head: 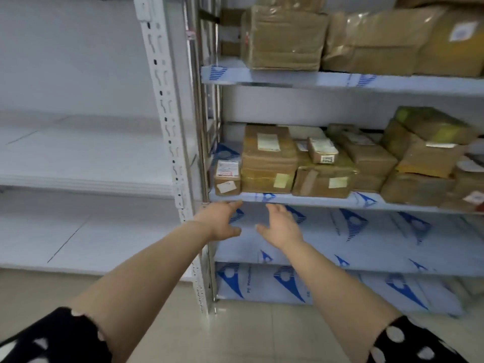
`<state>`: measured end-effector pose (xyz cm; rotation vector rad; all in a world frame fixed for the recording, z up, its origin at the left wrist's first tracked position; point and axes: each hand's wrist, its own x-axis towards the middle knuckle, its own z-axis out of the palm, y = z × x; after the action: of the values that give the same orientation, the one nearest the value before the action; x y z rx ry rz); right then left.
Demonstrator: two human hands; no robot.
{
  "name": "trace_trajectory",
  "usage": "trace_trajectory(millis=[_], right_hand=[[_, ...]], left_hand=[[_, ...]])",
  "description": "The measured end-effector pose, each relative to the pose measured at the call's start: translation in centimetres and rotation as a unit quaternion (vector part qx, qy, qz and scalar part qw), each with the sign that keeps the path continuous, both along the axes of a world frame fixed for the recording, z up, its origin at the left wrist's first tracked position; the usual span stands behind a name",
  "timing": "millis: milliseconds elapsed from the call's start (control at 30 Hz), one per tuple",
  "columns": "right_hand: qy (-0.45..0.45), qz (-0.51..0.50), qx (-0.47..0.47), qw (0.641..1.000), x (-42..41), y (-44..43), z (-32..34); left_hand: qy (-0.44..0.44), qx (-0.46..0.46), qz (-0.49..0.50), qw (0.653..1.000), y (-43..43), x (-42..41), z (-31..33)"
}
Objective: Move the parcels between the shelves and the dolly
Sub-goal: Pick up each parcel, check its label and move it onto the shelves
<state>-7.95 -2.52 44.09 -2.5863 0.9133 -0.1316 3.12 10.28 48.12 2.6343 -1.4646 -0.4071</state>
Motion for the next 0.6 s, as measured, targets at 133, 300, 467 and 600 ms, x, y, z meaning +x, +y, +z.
trace_trajectory(millis=[133,300,467,600], right_hand=[[-0.038,-0.063,-0.003,0.997,-8.7,-8.6,0.9],[-0.039,-0.15,-0.021,0.988,-22.8,-22.1,1.6],[-0.04,-0.244,0.004,0.969,-35.3,-32.3,2.3],[-0.057,-0.288,0.016,0.956,-42.1,-38.0,2.6]], left_hand=[[-0.009,-0.023,-0.048,0.999,-11.0,-6.8,1.5],[-0.01,-0.063,-0.13,0.99,-26.4,-18.9,2.6],[0.0,-0.076,-0.206,0.976,-38.4,-29.6,2.4],[-0.02,-0.073,-0.256,0.964,-45.5,-35.6,2.6]])
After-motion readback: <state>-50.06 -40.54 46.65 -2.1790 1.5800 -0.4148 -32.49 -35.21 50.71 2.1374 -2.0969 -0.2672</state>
